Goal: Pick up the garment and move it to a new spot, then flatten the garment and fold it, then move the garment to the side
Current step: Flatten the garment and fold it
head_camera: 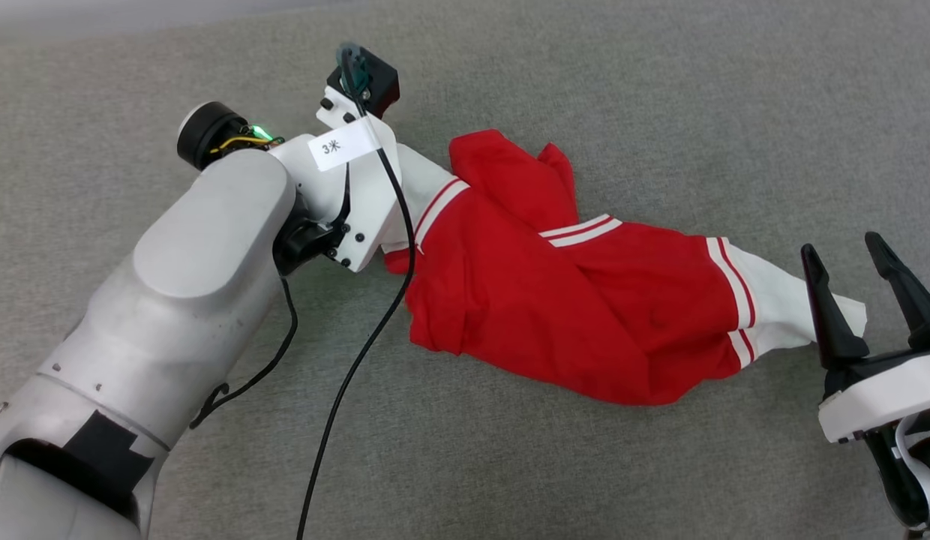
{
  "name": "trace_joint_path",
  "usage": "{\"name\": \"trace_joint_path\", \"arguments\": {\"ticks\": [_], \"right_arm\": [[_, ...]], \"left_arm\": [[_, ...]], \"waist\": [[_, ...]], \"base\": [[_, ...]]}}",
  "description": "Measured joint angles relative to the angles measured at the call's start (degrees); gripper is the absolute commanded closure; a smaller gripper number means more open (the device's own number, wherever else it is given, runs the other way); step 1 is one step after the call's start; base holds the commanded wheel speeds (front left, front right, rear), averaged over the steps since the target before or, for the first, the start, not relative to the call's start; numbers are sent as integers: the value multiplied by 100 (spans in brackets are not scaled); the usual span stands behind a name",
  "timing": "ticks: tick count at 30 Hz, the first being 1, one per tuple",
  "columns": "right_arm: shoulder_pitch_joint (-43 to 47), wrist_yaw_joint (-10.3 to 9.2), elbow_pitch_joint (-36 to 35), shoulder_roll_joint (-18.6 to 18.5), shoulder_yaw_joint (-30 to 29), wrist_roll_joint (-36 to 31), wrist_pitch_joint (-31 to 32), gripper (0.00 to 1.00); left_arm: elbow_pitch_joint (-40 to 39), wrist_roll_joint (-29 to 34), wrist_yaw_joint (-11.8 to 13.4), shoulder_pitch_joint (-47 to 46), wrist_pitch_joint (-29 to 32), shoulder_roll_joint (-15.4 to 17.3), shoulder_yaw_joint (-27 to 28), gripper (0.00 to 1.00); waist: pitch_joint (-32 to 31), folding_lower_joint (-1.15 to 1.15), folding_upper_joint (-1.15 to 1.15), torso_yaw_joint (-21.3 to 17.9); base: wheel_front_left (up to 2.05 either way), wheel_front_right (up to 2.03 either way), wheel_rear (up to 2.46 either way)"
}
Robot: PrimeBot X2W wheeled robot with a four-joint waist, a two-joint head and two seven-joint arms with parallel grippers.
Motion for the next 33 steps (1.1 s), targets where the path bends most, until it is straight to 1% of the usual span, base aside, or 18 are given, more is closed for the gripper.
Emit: {"name": "trace_joint_path", "arguments": {"ticks": [5,8,9,10,14,18,21,25,29,33], "right_arm": [[-101,0,41,66,47,0,-27,0],[-168,0,91,85,60,2,-85,0],[-175,0,107,84,57,2,-102,0],[-174,0,129,85,53,2,-110,0],[-173,0,221,76,34,2,-133,0],[-162,0,279,60,23,1,-116,0],[-57,0,302,43,-4,1,-91,0],[115,0,308,18,-63,2,-48,0],[245,0,293,14,-116,11,3,0],[350,0,272,12,-130,21,21,0]], "left_arm": [[434,-113,1,-113,-49,25,-468,0],[548,-218,-9,-204,-54,65,-748,0],[560,-282,-9,-223,-48,80,-825,73],[563,-316,-9,-255,-74,99,-911,100],[526,-454,-10,-279,-319,113,-1247,100],[465,-506,-9,-263,-823,197,-1454,100],[307,-553,-8,-222,-1351,309,-1457,100],[74,-643,-1,-39,-2064,469,-1294,100],[-149,-645,294,304,-2614,827,-1107,100],[-478,-716,706,770,-3089,1247,-891,100]], "waist": [[233,0,0,-121],[331,0,0,-173],[348,-1,0,-181],[356,-1,0,-182],[306,0,0,-140],[141,0,0,-52],[-36,0,0,30],[-277,0,0,181],[-486,0,0,368],[-686,0,0,507]], "base": [[0,0,0],[0,0,0],[0,0,0],[0,0,0],[0,0,0],[0,0,0],[0,0,0],[0,0,0],[0,0,0],[0,0,0]]}}
